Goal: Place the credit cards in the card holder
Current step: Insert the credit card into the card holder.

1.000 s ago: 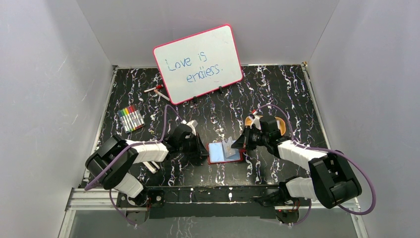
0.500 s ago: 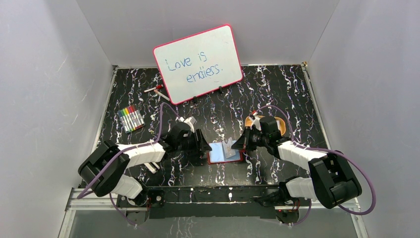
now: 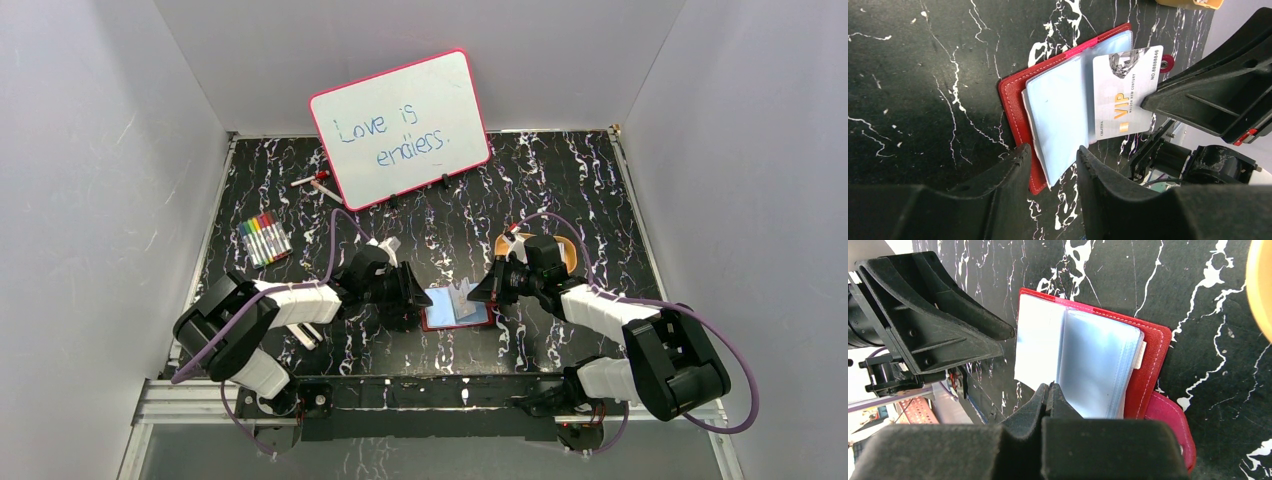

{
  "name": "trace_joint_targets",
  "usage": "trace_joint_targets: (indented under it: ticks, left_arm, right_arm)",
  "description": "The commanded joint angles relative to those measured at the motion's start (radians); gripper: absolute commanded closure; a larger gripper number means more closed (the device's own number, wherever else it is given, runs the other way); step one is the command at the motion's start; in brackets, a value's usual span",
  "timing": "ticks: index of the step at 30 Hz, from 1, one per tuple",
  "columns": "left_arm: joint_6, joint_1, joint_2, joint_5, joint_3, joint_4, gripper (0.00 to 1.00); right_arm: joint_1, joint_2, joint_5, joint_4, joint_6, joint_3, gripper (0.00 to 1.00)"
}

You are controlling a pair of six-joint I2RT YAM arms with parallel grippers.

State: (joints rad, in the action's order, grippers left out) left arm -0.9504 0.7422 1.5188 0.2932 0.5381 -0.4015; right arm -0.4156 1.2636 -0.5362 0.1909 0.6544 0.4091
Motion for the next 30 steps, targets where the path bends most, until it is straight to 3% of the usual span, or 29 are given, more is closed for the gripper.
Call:
trace_joint_targets:
  ticks: [1,7,13,26,30]
  left_arm:
    - [-0.009,0.002,-0.017,0.02,0.008,-0.016,0.64]
    - [0.004,0.002,-0.085,-0.014,-0.005,0.035,0.57]
    - [-0.02,0.002,-0.021,0.045,-0.003,-0.035,0.58]
    - [-0.009,0.003,0.054,0.044,0.016,-0.015,0.64]
    - [-0.01,0.002,0.077,0.047,0.016,-0.023,0.7]
  right_arm:
    - [-0.003,-0.018,-0.001,0.044,-0.007,-0.01,1.0]
    - [-0.003,-0.03,0.003,0.037,-0.008,-0.006,1.0]
    - [-0.002,-0.023,0.004,0.039,-0.01,-0.004,1.0]
    - [-0.003,-0.009,0.002,0.049,-0.012,-0.011,1.0]
    - [-0.003,-0.003,0.003,0.055,-0.012,-0.019,1.0]
